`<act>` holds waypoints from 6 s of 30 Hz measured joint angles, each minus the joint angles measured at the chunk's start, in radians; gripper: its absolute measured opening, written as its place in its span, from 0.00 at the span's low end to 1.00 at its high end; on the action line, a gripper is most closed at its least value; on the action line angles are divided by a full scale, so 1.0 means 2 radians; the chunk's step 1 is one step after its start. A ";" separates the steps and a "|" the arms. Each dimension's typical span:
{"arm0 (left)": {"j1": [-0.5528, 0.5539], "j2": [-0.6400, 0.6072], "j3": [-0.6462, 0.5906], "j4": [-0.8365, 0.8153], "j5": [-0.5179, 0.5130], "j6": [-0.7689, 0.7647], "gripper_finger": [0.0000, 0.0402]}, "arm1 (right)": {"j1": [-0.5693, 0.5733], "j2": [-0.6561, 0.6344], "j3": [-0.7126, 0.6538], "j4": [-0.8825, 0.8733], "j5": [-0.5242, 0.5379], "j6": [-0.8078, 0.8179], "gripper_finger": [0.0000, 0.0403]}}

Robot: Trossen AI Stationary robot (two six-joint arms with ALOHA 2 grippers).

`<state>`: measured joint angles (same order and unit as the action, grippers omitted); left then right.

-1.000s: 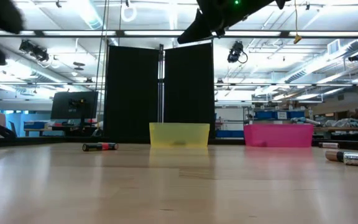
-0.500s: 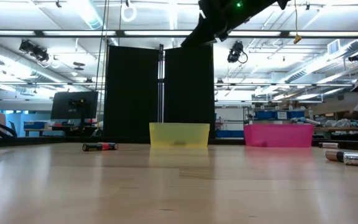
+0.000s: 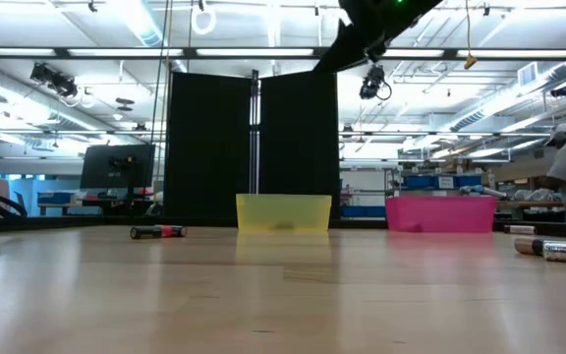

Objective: Sort batteries
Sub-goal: Put the black-red battery into the blue bin, then put the silver battery into the red bin

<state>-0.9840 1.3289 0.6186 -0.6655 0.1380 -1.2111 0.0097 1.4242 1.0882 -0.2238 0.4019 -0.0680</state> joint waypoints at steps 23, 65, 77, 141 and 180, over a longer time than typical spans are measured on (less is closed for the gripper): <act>0.015 -0.028 0.145 -0.209 -0.116 0.033 0.15 | 0.026 -0.035 0.047 -0.135 0.001 0.059 0.05; 0.374 -0.114 -0.058 0.370 -0.029 0.678 0.01 | 0.316 0.107 -0.025 -0.273 -0.127 0.716 0.39; 0.408 -0.114 -0.058 0.374 -0.029 0.705 0.01 | 0.321 0.154 -0.022 -0.281 -0.129 0.745 0.49; 0.406 -0.114 -0.058 0.454 -0.144 0.587 0.01 | -0.152 0.212 0.157 -0.205 -0.154 0.095 0.14; 0.450 -0.114 -0.058 0.422 -0.211 0.543 0.01 | -0.447 0.198 0.066 -0.313 -0.131 0.098 0.20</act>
<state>-0.0849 1.1011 0.5034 0.1792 -0.2845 -0.1243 -0.8850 1.8198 1.2206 -0.8488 0.1394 0.1270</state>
